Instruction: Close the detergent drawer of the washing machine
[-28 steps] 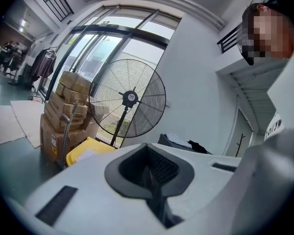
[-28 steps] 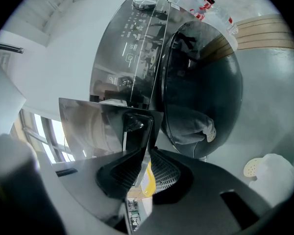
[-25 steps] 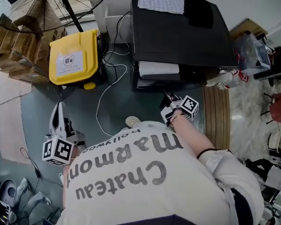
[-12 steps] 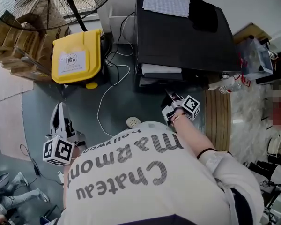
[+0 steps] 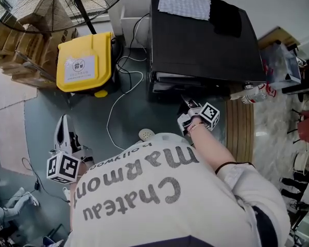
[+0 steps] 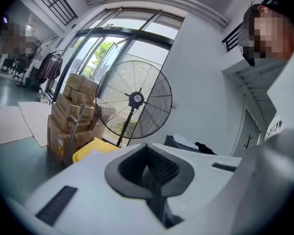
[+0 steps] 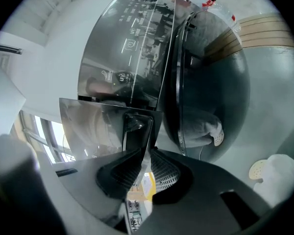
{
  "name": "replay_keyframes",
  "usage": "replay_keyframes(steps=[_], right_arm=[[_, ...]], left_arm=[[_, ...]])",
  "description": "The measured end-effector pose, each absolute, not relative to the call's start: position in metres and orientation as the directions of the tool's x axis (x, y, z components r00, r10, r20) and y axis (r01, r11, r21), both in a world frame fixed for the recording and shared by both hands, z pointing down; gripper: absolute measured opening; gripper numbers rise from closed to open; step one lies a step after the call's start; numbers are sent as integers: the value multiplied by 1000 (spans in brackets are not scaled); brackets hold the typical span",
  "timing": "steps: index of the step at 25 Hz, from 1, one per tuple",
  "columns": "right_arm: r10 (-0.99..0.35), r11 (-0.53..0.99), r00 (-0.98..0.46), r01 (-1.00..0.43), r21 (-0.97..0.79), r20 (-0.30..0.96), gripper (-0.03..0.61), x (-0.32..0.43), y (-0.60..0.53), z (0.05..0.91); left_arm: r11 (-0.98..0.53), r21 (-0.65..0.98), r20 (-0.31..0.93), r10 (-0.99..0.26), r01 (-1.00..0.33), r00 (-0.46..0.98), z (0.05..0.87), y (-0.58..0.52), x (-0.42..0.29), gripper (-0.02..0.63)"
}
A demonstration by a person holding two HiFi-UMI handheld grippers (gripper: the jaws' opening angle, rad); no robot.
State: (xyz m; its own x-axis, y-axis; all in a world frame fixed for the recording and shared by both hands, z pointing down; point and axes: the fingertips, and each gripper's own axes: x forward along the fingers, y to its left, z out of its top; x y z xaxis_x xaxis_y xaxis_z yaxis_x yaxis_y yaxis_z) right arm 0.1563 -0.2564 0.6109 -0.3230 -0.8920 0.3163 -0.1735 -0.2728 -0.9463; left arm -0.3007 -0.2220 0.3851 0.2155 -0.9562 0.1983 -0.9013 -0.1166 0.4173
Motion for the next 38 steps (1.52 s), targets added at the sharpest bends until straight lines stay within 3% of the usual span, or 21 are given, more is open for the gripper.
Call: replay_keyframes(steps=[28,38], right_arm=[[-918,-294,-242,-114,-949,314,77,160,-279,609],[-922,-312,-183,-171,-935,341,83,159,-280,611]], left_arm=[[-84,413,207,-961,-907,183,385,-217,-309,8],[-104,412,213,-955,-905,207,386,-209,-309,8]])
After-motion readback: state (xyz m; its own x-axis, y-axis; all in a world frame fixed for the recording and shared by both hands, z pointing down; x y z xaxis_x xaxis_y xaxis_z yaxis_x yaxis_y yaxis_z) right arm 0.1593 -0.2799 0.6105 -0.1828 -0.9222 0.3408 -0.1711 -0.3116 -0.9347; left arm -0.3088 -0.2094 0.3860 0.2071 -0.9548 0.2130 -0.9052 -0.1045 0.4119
